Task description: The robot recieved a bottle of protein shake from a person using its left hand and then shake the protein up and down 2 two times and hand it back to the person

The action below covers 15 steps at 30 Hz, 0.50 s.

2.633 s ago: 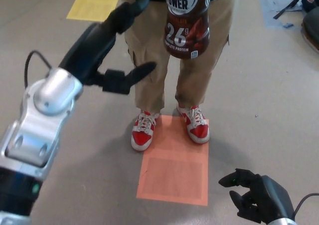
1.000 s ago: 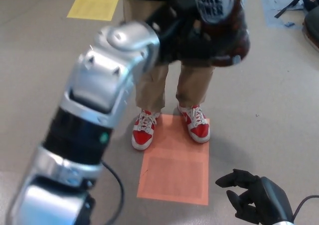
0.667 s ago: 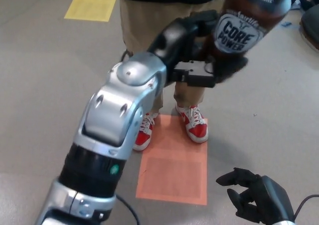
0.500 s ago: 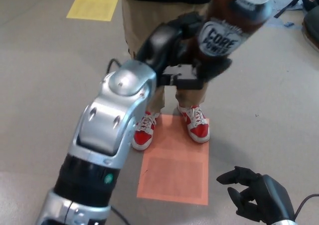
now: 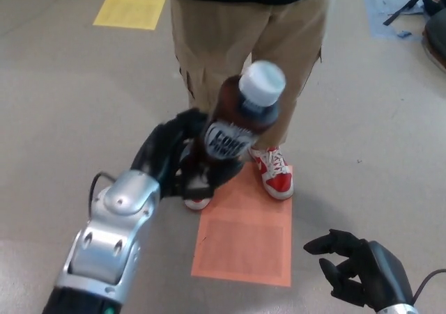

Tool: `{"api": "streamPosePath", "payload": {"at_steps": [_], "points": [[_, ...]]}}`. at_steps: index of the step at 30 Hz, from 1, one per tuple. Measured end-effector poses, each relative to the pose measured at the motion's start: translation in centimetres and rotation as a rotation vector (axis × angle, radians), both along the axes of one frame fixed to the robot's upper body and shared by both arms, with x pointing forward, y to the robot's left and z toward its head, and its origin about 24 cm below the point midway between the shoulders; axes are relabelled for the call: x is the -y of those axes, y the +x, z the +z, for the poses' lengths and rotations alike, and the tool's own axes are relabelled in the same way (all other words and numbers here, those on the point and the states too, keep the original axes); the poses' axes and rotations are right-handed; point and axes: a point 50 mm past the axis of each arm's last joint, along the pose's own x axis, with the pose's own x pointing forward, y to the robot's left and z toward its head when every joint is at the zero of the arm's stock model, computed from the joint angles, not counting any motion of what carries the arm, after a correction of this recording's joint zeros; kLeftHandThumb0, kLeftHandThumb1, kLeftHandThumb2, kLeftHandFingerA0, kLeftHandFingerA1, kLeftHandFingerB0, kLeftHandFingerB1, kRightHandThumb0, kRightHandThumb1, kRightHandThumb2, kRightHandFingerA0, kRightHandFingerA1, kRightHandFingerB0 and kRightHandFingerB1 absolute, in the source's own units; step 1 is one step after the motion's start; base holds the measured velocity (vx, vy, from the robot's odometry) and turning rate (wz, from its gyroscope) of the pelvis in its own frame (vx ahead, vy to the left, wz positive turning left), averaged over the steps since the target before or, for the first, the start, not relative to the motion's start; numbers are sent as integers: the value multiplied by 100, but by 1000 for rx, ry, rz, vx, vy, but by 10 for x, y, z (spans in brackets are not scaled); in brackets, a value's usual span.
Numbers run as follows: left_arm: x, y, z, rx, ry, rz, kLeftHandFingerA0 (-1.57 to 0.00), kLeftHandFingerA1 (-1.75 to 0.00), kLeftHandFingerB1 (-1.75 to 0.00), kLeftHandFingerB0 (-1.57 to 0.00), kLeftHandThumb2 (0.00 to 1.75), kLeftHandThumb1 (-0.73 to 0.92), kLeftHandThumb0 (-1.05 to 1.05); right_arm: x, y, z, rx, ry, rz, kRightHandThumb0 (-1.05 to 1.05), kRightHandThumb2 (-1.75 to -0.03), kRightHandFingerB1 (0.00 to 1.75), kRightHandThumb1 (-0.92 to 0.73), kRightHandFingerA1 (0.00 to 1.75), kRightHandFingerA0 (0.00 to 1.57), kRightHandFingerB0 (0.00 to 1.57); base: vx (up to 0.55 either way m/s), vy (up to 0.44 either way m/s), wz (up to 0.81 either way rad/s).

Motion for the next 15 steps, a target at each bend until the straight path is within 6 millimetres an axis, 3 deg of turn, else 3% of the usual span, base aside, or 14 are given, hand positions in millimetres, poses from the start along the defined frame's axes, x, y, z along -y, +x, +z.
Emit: {"api": "streamPosePath", "payload": {"at_steps": [5,6,10,12,15], "points": [[-11,-4,-16,-47,-45,37,-98,-127,-103,-72,73,76,-18,1,3,2,7,4,-6,-25,-73,61,-76,65,101,79,0,0,0],[-13,-7,-22,-69,-69,48,-99,-126,-104,-72,81,71,-18,1,2,2,7,6,-8,-26,-72,60,-77,64,100,79,0,0,0],[-18,-12,-32,-115,-119,61,-98,-127,-106,-77,75,77,-18,2,2,1,3,9,-15,-27,-75,60,-75,60,98,79,0,0,0],[-20,-6,-15,-64,-168,72,-100,-126,-101,-77,76,76,-21,2,2,1,2,9,-16,-26,-75,62,-73,61,101,78,0,0,0],[-24,11,38,104,-253,78,-101,-127,-103,-77,75,80,-16,2,2,2,6,10,-13,-23,-76,62,-73,64,100,79,0,0,0]]}}
